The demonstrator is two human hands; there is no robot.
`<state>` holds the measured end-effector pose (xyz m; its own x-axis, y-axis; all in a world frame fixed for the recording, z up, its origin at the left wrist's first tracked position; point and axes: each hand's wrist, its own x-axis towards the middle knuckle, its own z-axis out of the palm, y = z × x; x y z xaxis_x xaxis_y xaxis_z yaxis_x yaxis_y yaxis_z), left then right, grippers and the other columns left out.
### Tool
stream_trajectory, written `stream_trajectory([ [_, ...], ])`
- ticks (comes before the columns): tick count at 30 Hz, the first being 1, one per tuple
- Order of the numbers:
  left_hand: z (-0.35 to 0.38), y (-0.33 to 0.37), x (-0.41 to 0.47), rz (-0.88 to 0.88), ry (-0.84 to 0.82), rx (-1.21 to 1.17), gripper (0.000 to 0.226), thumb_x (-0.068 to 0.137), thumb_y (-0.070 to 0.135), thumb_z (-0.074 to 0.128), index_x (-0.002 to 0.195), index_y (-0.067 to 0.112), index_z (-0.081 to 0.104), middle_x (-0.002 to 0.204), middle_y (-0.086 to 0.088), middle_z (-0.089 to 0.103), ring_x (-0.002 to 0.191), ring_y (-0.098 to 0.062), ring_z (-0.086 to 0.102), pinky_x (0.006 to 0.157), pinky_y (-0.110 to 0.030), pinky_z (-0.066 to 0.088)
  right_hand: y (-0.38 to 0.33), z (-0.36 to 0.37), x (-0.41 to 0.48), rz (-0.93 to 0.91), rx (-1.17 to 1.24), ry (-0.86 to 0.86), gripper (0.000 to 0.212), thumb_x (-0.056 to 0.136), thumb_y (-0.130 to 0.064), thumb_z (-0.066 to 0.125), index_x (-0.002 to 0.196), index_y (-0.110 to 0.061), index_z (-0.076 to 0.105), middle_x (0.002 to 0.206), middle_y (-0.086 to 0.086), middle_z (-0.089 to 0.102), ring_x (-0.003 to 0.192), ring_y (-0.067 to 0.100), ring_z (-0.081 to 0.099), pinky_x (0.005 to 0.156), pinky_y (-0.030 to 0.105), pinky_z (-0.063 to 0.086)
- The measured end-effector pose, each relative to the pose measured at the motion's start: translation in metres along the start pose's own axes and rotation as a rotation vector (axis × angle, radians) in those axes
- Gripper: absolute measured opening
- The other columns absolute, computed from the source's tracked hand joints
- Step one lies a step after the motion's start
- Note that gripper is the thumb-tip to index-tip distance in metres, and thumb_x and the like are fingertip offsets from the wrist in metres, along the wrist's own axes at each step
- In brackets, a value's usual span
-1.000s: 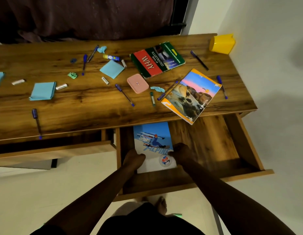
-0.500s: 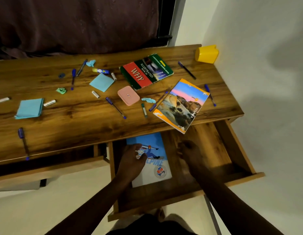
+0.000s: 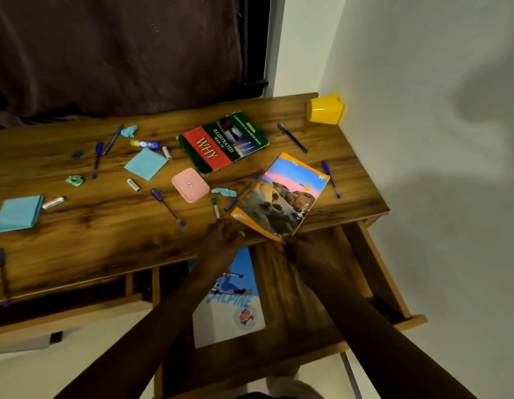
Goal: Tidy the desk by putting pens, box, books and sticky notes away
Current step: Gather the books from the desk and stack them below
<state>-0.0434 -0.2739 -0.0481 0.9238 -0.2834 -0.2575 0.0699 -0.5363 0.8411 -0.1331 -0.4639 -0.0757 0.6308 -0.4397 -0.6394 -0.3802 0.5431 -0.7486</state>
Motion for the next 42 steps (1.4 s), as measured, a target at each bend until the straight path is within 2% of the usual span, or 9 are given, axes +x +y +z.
stream_trajectory([
  [4, 0.017, 0.012, 0.005, -0.087, 0.075, -0.029, 0.039, 0.096, 0.037, 0.064, 0.128, 0.015, 0.062, 0.128, -0.003, 0.063, 0.118, -0.022, 0.059, 0.094, -0.031, 0.043, -0.024, -0.032, -0.001, -0.065, -0.102, -0.033, 0.015, 0.092, -0.004, 0.069, 0.105, 0.003, 0.068, 0.089, 0.020, 0.074, 0.074, 0.025, 0.074, 0.069, 0.032, 0.060],
  [7, 0.030, 0.016, 0.008, -0.147, 0.086, -0.110, 0.044, 0.090, 0.055, 0.062, 0.119, 0.022, 0.068, 0.125, -0.006, 0.068, 0.114, -0.026, 0.064, 0.102, -0.046, 0.051, -0.044, -0.062, -0.003, -0.122, -0.148, -0.078, 0.014, 0.090, -0.005, 0.070, 0.101, 0.004, 0.069, 0.084, 0.017, 0.074, 0.073, 0.028, 0.073, 0.072, 0.037, 0.059],
  [11, 0.056, 0.032, 0.004, -0.229, -0.001, -0.336, 0.007, 0.094, 0.030, 0.070, 0.099, 0.025, 0.072, 0.117, -0.014, 0.072, 0.100, -0.026, 0.072, 0.087, -0.048, 0.061, -0.072, -0.096, -0.003, -0.191, -0.284, -0.156, 0.009, 0.093, 0.001, 0.065, 0.097, 0.003, 0.074, 0.080, 0.016, 0.073, 0.069, 0.027, 0.070, 0.066, 0.033, 0.060],
  [17, 0.090, 0.032, -0.003, -0.207, -0.019, -0.190, 0.020, 0.079, 0.013, 0.081, 0.091, 0.029, 0.077, 0.098, 0.003, 0.078, 0.091, -0.018, 0.074, 0.085, -0.050, 0.061, -0.087, -0.129, 0.033, -0.228, -0.620, -0.190, 0.009, 0.096, -0.007, 0.067, 0.096, -0.005, 0.076, 0.088, 0.020, 0.074, 0.069, 0.023, 0.072, 0.063, 0.029, 0.059],
  [23, 0.093, 0.039, 0.007, -0.020, 0.010, 0.234, 0.024, 0.074, 0.034, 0.083, 0.063, 0.028, 0.063, 0.073, 0.006, 0.069, 0.073, -0.013, 0.067, 0.066, -0.032, 0.051, -0.100, -0.141, 0.051, -0.478, -1.136, -0.145, 0.018, 0.095, -0.036, 0.069, 0.100, -0.020, 0.076, 0.094, 0.000, 0.074, 0.087, 0.016, 0.067, 0.080, 0.035, 0.054],
  [27, 0.073, 0.047, 0.029, 0.006, 0.056, 0.322, 0.031, 0.076, 0.044, 0.082, 0.065, 0.026, 0.060, 0.067, 0.009, 0.063, 0.066, -0.007, 0.060, 0.060, -0.026, 0.039, -0.110, -0.126, 0.046, -0.625, -1.231, 0.017, 0.015, 0.094, -0.036, 0.066, 0.086, -0.023, 0.068, 0.079, -0.004, 0.067, 0.076, 0.015, 0.066, 0.060, 0.026, 0.046],
  [30, 0.043, 0.058, 0.054, 0.051, 0.110, 0.278, 0.019, 0.082, 0.028, 0.080, 0.072, 0.026, 0.064, 0.074, 0.007, 0.066, 0.075, -0.013, 0.064, 0.065, -0.023, 0.040, -0.114, -0.085, 0.043, -0.695, -1.095, -0.061, 0.013, 0.094, -0.036, 0.068, 0.100, -0.025, 0.072, 0.092, -0.009, 0.070, 0.084, 0.007, 0.064, 0.071, 0.021, 0.047],
  [35, -0.013, 0.065, 0.111, 0.088, 0.192, 0.326, 0.009, 0.085, 0.029, 0.071, 0.084, 0.021, 0.067, 0.088, 0.000, 0.074, 0.087, -0.020, 0.070, 0.080, -0.032, 0.053, -0.114, 0.012, 0.047, -0.129, -0.230, -0.308, 0.008, 0.092, -0.018, 0.071, 0.099, -0.019, 0.075, 0.101, 0.006, 0.075, 0.102, 0.028, 0.071, 0.089, 0.042, 0.059],
  [42, -0.063, 0.079, 0.195, 0.140, 0.147, 0.413, 0.047, 0.085, 0.043, 0.070, 0.122, 0.015, 0.065, 0.125, -0.011, 0.068, 0.110, -0.028, 0.067, 0.094, -0.033, 0.052, -0.125, 0.120, 0.080, 0.156, 0.129, -0.294, 0.005, 0.098, -0.011, 0.062, 0.093, -0.012, 0.064, 0.082, 0.006, 0.065, 0.077, 0.016, 0.062, 0.074, 0.030, 0.053],
])
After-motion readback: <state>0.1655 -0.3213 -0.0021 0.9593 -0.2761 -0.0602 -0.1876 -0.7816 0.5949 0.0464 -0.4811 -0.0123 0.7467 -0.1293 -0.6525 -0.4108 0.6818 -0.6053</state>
